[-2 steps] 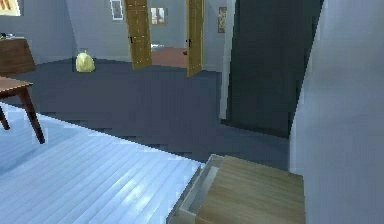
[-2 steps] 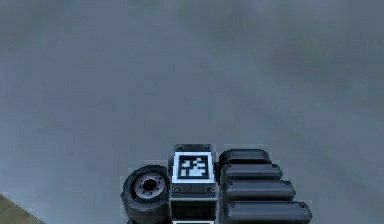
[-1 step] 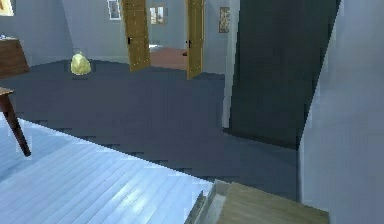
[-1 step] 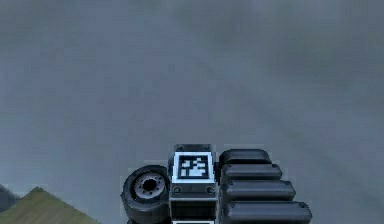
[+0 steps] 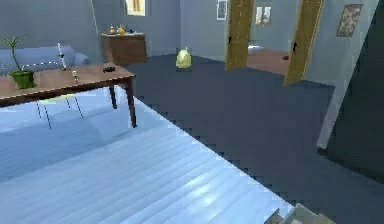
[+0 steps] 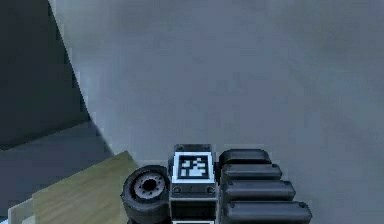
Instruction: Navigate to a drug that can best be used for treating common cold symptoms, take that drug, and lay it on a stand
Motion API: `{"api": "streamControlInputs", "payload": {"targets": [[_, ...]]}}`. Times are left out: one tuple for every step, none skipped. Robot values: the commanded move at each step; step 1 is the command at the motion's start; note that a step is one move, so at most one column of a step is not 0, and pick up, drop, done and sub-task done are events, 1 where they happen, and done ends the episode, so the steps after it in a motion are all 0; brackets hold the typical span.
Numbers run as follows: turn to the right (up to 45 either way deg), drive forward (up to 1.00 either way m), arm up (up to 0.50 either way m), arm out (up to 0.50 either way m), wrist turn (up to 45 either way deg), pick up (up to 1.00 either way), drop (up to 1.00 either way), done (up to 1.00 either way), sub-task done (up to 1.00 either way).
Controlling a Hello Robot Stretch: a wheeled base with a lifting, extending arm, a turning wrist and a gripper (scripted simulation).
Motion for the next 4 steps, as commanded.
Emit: {"api": "streamControlInputs", "payload": {"targets": [[0.0,0.05,0.0,0.0,0.0,0.0,0.0,0.0,0.0],[-45.0,0.0,0.0,0.0,0.0,0.0,0.0,0.0,0.0],[-36.0,0.0,0.0,0.0,0.0,0.0,0.0,0.0,0.0],[45.0,0.0,0.0,0.0,0.0,0.0,0.0,0.0,0.0]]}}
